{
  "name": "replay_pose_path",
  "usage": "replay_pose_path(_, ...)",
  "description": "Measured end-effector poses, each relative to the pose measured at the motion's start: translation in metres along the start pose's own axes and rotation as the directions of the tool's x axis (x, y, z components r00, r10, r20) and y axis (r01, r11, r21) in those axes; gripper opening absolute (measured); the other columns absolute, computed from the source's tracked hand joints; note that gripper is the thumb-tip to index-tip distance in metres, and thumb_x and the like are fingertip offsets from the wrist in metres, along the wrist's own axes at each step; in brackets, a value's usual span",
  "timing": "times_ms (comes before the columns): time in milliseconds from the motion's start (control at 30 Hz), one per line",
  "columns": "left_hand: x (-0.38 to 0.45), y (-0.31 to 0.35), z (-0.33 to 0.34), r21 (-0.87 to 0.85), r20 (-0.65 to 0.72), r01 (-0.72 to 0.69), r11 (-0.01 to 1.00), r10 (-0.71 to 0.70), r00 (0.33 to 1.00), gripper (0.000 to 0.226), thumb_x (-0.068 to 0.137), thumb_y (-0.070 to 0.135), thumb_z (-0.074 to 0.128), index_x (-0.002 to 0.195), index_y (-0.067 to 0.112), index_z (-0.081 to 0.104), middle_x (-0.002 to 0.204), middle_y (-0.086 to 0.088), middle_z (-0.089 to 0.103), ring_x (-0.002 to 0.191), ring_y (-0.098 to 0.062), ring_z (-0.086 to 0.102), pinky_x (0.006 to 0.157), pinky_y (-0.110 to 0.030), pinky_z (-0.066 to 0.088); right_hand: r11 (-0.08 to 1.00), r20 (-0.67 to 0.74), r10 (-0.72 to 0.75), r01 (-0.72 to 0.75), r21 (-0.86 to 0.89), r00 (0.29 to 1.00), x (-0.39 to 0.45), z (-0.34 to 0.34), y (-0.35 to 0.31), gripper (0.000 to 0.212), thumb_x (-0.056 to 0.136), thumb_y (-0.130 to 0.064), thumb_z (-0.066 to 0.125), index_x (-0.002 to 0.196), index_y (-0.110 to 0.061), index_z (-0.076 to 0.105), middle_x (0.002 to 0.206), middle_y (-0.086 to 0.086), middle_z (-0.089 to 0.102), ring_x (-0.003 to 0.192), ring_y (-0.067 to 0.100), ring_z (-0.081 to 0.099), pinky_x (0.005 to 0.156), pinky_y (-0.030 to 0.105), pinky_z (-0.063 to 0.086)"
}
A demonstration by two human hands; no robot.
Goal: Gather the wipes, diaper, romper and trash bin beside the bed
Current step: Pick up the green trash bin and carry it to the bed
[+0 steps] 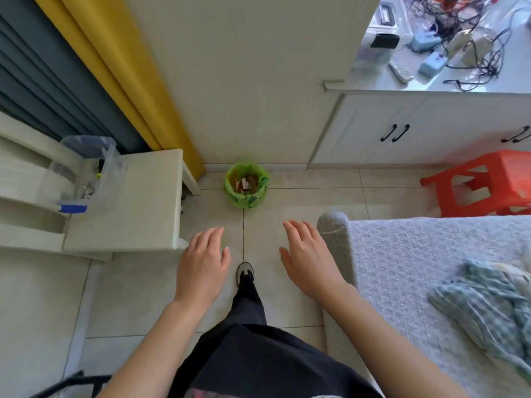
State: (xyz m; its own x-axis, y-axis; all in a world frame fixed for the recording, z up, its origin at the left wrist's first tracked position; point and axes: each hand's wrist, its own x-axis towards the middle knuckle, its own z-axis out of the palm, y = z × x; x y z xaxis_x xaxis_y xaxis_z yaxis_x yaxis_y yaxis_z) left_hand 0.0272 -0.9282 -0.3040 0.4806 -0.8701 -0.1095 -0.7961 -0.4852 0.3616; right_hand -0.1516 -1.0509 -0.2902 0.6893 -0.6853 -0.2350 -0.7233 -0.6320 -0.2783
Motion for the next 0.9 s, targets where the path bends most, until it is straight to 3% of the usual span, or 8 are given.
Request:
replay_pose_path(300, 0.154, -0.037, 0.004, 0.035, 0.028, -0.054, 0.998, 0.053, 0.998, 0.041, 0.092, 0.016, 0.057, 0.131, 0.003, 0.055, 0.128, -0.011, 0.061, 0.119, -0.027, 0.054, 0.097, -0.039, 0.047, 1.000, 0.055, -0.002, 0.002, 0.001, 0.998, 0.151, -0.008, 0.000, 0.055, 0.098, -0.029, 0.045, 0.146, -0.006, 0.030, 0.148, 0.012, 0.039, 0.138, 0.032, 0.031, 0.113, 0.041, 0.029)
replay_pose_path(567, 0.261, -0.061, 0.067, 0.042, 0.079, -0.068, 0.997, 0.065, 0.995, 0.039, 0.093, 0.017, 0.054, 0.130, 0.005, 0.055, 0.127, -0.009, 0.060, 0.117, -0.025, 0.053, 0.094, -0.038, 0.047, 0.999, 0.096, 0.015, -0.018, 0.030, 0.995, 0.269, 0.036, 0.036, 0.053, 0.097, -0.029, 0.048, 0.143, -0.006, 0.033, 0.144, 0.012, 0.043, 0.133, 0.032, 0.036, 0.108, 0.041, 0.035)
replay_pose_path(667, 0.298, -0.078, 0.111, 0.016, 0.080, -0.024, 1.000, 0.022, 0.997, 0.038, 0.093, 0.017, 0.054, 0.129, 0.005, 0.055, 0.126, -0.010, 0.061, 0.115, -0.025, 0.054, 0.092, -0.037, 0.047, 0.999, 0.118, 0.031, -0.036, 0.041, 0.993, 0.308, 0.073, 0.057, 0.053, 0.097, -0.028, 0.046, 0.143, -0.007, 0.032, 0.145, 0.011, 0.042, 0.134, 0.031, 0.035, 0.109, 0.041, 0.035)
replay_pose_path(900, 0.365, -0.129, 0.244, -0.125, 0.169, 0.240, 0.963, -0.218, 0.961, 0.042, 0.096, 0.025, 0.049, 0.135, 0.011, 0.049, 0.135, -0.007, 0.054, 0.122, -0.024, 0.049, 0.092, -0.037, 0.046, 0.995, 0.233, 0.076, -0.089, 0.044, 0.969, 0.394, 0.189, 0.112, 0.050, 0.098, -0.027, 0.045, 0.142, -0.007, 0.033, 0.145, 0.013, 0.042, 0.134, 0.032, 0.035, 0.108, 0.041, 0.035)
